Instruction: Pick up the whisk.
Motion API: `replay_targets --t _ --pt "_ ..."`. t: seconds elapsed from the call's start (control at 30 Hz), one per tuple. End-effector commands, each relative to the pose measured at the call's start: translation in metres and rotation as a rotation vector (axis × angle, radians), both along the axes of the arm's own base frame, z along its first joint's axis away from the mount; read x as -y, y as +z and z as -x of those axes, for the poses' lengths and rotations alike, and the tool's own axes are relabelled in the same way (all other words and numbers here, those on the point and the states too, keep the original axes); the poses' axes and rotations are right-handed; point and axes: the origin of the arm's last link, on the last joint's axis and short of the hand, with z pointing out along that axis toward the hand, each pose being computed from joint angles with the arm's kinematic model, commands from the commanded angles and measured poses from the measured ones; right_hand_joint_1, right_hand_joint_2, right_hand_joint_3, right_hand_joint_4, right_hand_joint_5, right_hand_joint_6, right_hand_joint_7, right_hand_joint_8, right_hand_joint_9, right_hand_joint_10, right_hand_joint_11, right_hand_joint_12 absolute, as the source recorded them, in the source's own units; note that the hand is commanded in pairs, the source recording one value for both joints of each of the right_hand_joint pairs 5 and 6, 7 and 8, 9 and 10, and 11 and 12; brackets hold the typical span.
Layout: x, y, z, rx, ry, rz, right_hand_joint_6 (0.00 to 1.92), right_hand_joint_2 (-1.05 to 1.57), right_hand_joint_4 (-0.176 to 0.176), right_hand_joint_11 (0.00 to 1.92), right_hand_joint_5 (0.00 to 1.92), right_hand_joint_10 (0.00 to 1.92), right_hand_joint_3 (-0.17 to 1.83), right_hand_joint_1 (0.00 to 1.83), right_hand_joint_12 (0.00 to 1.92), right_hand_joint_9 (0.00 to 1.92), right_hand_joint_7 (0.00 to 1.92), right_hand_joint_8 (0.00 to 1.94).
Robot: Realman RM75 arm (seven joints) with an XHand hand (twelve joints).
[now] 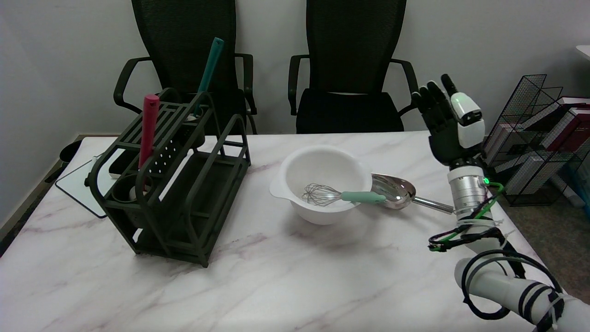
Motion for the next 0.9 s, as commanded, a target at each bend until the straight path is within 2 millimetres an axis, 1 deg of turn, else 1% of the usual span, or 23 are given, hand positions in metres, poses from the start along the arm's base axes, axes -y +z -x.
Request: replay_targets --t 0.03,0.17,0.2,0.23,0.3,0.4,0.5,0.6,0.73,0.8,0.9 --pt "-0.09 -0.011 0.016 -0.209 -0.125 0.354 0.31 0.54 0.0 0.52 0.31 0.52 1.08 0.86 0.52 0.52 0.54 0.54" --pt "-0.098 -0.048 0.031 -0.296 -0.234 0.32 0.27 0.52 0.0 0.52 0.27 0.52 1.07 0.86 0.52 0.52 0.54 0.54" --pt "-0.1 -0.06 0.034 -0.312 -0.257 0.315 0.18 0.51 0.0 0.5 0.18 0.51 1.08 0.85 0.5 0.51 0.53 0.53" --pt "-0.101 -0.067 0.036 -0.325 -0.273 0.317 0.17 0.5 0.0 0.5 0.17 0.5 1.07 0.85 0.5 0.5 0.53 0.53" --pt "-0.106 -0.086 0.035 -0.366 -0.287 0.365 0.12 0.49 0.0 0.47 0.12 0.48 1.07 0.84 0.47 0.48 0.52 0.52" --pt "-0.107 -0.11 0.031 -0.402 -0.292 0.411 0.08 0.49 0.0 0.44 0.08 0.47 1.06 0.84 0.44 0.47 0.5 0.5" --pt "-0.108 -0.136 0.035 -0.429 -0.334 0.427 0.07 0.49 0.0 0.44 0.07 0.47 1.05 0.84 0.44 0.47 0.5 0.5" --pt "-0.113 -0.153 0.037 -0.463 -0.377 0.485 0.05 0.44 0.0 0.43 0.05 0.46 1.04 0.85 0.43 0.46 0.5 0.5" --pt "-0.125 -0.165 0.032 -0.509 -0.376 0.566 0.02 0.34 0.0 0.44 0.02 0.46 0.99 0.86 0.44 0.46 0.49 0.49" --pt "-0.13 -0.172 0.03 -0.549 -0.389 0.582 0.01 0.32 0.0 0.44 0.01 0.46 0.97 0.86 0.44 0.46 0.49 0.49" --pt "-0.134 -0.184 0.03 -0.62 -0.426 0.581 0.01 0.3 0.0 0.37 0.01 0.44 0.96 0.86 0.37 0.44 0.49 0.49"
